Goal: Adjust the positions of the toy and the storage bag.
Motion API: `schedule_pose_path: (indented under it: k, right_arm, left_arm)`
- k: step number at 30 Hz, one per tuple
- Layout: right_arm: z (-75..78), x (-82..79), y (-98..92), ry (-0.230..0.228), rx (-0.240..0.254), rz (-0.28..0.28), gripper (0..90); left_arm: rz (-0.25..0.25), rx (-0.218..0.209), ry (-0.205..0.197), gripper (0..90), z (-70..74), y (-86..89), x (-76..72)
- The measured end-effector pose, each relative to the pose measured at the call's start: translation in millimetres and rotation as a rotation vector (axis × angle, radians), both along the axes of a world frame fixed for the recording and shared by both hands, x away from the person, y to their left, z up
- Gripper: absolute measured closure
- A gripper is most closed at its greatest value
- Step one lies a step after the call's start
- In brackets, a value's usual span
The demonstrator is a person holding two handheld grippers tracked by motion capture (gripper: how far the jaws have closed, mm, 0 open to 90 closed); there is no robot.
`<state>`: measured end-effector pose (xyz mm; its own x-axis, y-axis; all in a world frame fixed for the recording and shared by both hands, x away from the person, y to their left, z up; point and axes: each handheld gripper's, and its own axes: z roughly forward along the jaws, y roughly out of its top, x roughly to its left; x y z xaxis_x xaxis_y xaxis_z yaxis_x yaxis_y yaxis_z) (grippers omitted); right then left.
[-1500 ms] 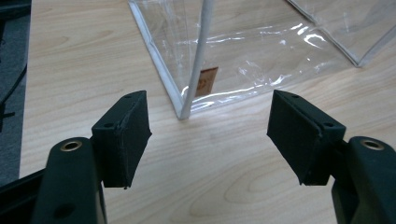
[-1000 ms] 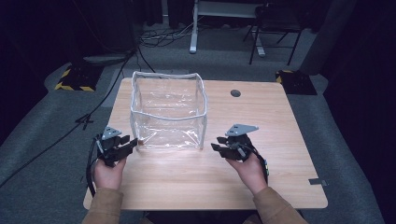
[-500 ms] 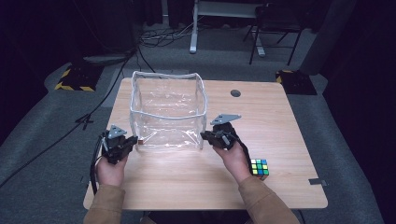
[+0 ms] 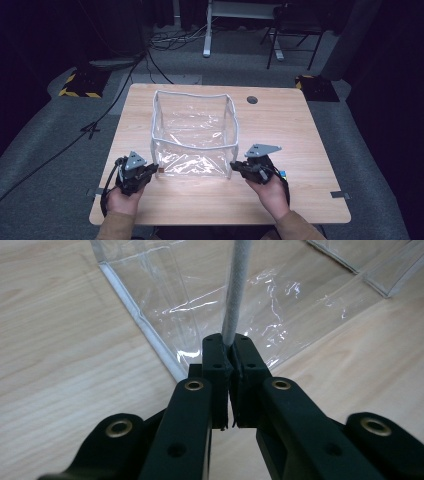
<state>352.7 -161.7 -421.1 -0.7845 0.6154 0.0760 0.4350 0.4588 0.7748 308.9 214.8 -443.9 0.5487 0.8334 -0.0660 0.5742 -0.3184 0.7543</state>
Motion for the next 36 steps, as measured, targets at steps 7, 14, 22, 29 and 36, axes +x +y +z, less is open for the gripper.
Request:
schedule_pose_path:
  k: [7,14,22,29,36]
  right_arm:
    - [-1.0,-29.1,-28.7,0.017,0.026,0.003,86.4]
    - [-0.7,-65.7,-59.5,0.017,0.020,-0.017,86.1]
    - [0.4,-91.0,-75.4,0.033,0.025,-0.034,85.7]
    - [1.1,-108.7,-91.8,0.041,0.020,-0.045,85.6]
    - [0.0,-120.0,-104.0,0.045,0.037,-0.059,85.6]
  left_arm:
    - [-0.064,-0.006,0.000,86.6,-0.6,-21.0,-23.7]
    - [-0.143,0.003,-0.009,86.3,-0.6,-42.8,-47.7]
    - [-0.199,-0.002,0.006,86.1,-0.2,-58.5,-66.4]
    - [-0.247,-0.006,0.017,85.5,0.0,-73.3,-85.9]
    - [-0.275,-0.016,0.023,85.0,-0.8,-82.0,-93.7]
